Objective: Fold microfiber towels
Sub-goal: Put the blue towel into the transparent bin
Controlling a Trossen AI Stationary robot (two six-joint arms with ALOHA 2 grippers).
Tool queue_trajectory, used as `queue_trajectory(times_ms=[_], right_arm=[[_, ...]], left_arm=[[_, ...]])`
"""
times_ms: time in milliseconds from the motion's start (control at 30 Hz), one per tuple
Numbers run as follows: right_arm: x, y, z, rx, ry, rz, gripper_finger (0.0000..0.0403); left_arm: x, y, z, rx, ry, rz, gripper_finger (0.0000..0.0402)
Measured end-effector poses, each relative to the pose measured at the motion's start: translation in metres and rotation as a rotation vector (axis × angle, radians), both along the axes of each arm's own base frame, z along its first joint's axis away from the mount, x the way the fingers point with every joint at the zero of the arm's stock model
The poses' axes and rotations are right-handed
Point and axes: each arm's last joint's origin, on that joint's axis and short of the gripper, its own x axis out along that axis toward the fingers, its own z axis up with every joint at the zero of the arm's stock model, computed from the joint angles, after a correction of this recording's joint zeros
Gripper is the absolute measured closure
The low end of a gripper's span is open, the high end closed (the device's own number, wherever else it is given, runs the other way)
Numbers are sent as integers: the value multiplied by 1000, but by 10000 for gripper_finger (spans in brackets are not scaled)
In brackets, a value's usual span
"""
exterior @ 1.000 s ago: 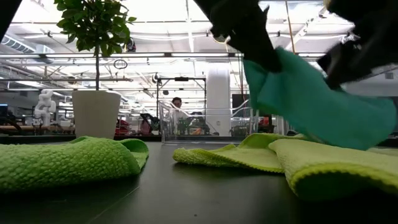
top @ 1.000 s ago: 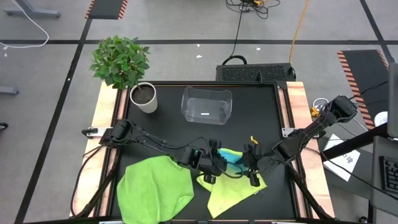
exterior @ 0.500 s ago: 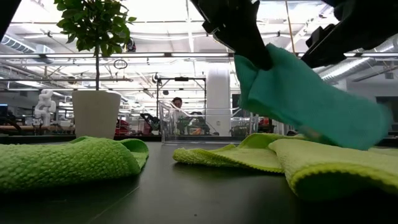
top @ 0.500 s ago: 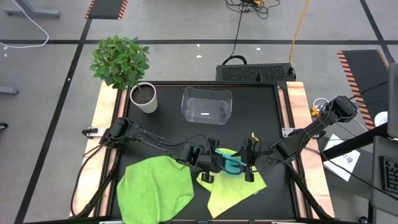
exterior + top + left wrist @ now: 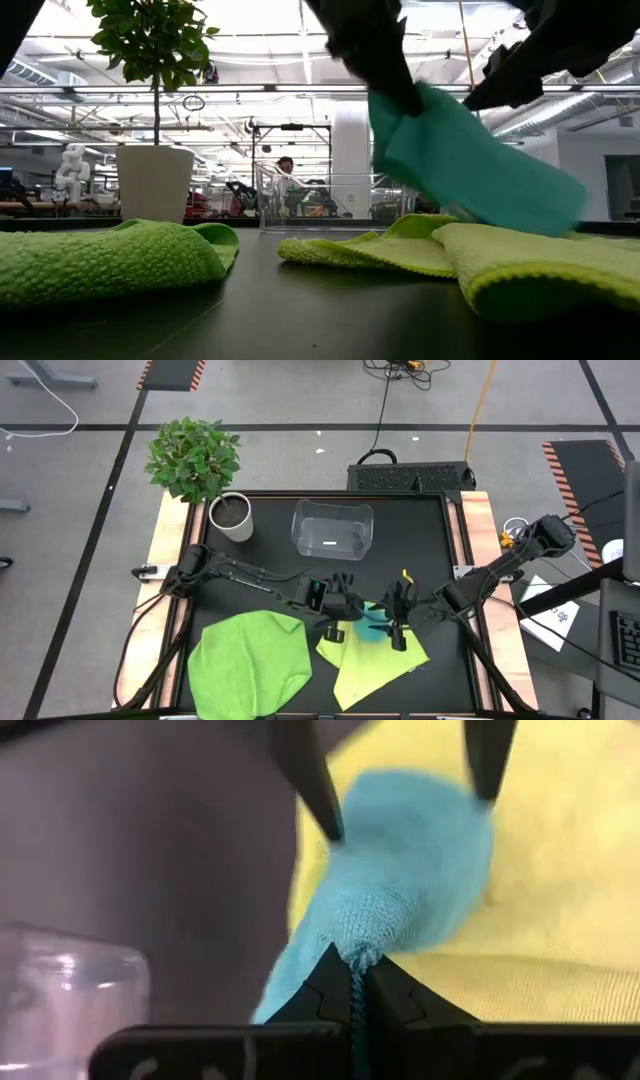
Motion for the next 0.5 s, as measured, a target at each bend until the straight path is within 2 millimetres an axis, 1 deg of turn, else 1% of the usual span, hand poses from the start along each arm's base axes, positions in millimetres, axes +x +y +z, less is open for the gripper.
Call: queue_trajectory(times_ms=[133, 267, 367, 500], right_arm=[[-1, -7, -5, 35, 77, -20, 154], [2, -10, -5, 85, 88, -19, 136], [2, -15, -7, 75, 104, -37, 129], [3, -20, -8, 61, 120, -56, 132]], left_arm=[[1, -2, 23, 9, -32, -21, 397], [2, -4, 43, -11, -64, -47, 397], [1, -4, 47, -27, -52, -69, 398], [-1, -9, 47, -26, -38, -79, 396]])
